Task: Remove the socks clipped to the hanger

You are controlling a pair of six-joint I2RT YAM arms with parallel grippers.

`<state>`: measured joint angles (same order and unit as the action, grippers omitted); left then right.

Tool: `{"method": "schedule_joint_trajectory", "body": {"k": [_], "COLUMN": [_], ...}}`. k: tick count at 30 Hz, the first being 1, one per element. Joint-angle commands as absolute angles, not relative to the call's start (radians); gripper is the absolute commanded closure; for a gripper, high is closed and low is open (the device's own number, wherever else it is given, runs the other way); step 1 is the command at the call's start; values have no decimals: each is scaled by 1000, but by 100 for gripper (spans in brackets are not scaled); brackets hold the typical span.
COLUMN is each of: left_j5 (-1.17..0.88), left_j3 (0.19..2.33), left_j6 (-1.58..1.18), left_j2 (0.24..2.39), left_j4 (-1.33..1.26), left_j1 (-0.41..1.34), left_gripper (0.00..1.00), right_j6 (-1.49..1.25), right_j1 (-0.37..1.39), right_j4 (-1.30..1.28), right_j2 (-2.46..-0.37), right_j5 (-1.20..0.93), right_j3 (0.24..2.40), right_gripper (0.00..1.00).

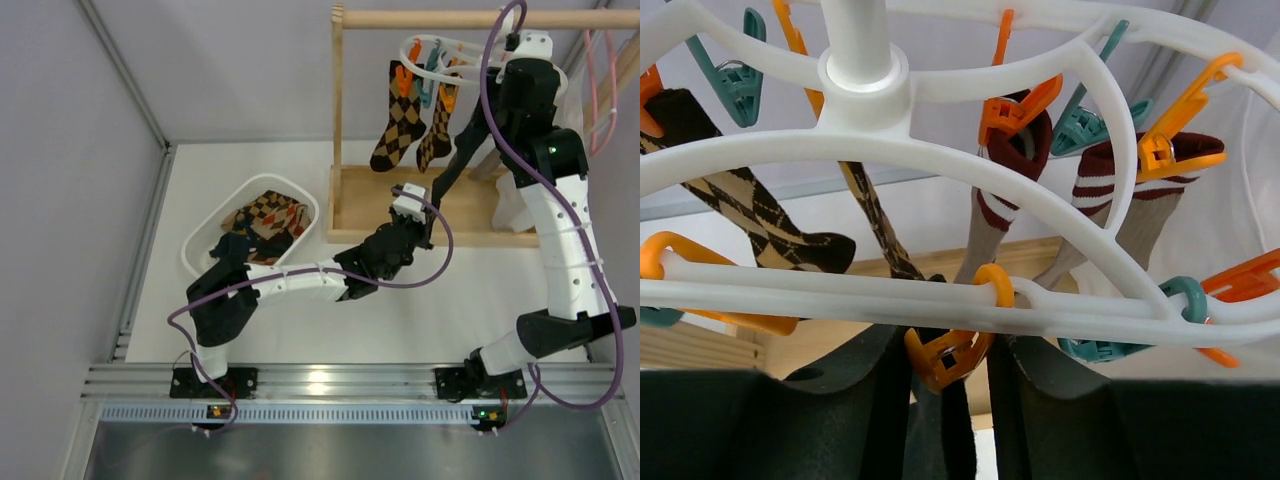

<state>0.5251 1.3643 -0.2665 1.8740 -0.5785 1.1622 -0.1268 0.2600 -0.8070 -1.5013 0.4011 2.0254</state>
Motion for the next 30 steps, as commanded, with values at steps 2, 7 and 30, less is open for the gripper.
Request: {"method": "schedule_joint_trajectory", "body": {"k": [2, 7, 30], "left_j5": [546, 557, 580], "left_j3": [1309, 1267, 1242], "left_j6": [-270, -278, -275], "left_j2": [1821, 1790, 1756], "left_j4": [-637, -638, -638], "left_j1": [1167, 1167, 1166], "left_gripper": [100, 100, 100], "right_j6": [-138, -156, -140], "right_j1": [249, 250, 210], "right_j4": [-735, -732, -617], "right_j2": [-1489, -1488, -1381], "right_j5": [379, 379, 154], "right_j3": [2072, 2063, 1901], "right_gripper": [79, 97, 52]}}
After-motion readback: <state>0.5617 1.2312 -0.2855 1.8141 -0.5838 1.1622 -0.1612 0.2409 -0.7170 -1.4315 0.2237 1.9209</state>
